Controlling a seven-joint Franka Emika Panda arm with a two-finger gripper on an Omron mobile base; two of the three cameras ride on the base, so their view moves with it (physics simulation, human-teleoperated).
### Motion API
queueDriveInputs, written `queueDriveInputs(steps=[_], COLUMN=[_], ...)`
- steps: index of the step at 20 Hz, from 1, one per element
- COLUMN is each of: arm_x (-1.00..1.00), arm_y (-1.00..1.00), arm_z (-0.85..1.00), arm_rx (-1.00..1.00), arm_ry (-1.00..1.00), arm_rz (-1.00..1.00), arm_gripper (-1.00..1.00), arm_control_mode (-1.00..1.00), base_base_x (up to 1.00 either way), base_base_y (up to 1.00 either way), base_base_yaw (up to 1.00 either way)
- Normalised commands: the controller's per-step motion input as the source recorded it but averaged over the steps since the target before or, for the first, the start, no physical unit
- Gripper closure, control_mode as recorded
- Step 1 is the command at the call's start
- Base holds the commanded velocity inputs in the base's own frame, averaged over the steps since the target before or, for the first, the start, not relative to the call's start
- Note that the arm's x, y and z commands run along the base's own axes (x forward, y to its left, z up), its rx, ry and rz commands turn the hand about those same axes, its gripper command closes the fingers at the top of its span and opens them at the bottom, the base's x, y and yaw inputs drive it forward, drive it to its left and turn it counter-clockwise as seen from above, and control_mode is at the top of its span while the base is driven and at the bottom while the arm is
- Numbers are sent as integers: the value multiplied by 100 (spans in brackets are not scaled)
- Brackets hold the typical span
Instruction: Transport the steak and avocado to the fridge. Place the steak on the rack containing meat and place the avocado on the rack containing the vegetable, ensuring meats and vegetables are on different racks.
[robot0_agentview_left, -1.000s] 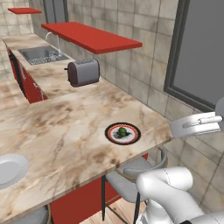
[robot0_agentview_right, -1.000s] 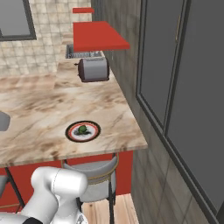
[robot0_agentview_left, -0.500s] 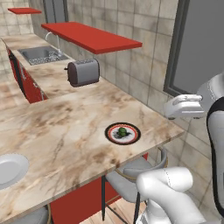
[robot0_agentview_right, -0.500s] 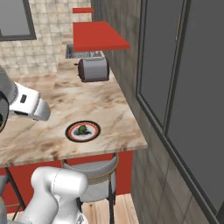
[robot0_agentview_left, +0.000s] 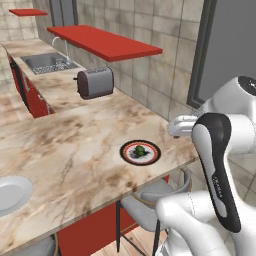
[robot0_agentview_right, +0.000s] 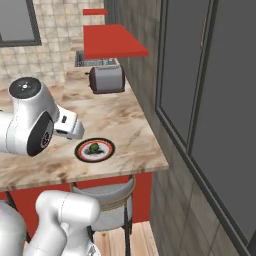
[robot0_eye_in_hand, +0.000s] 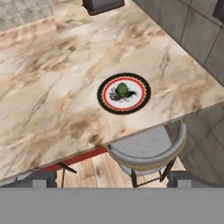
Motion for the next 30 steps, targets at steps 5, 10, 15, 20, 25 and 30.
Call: queueDriveInputs(steps=[5,10,15,20,25,30], arm_x=[97,76,67,64,61,64], arm_y=[0,3,15,13,3,0], arm_z=[-61,-38,-55,-53,-43,-49], arm_rx=[0,-4,-7,-6,-3,0], arm_ry=[19,10,12,11,10,14], arm_rz=[-1,-2,-6,-6,-6,-3], arm_gripper=[-100,-100,-100,-100,-100,-100], arm_control_mode=[-100,-100,-100,-100,-100,-100], base_base_x=[0,0,0,0,0,0], base_base_y=[0,0,0,0,0,0], base_base_yaw=[0,0,0,0,0,0])
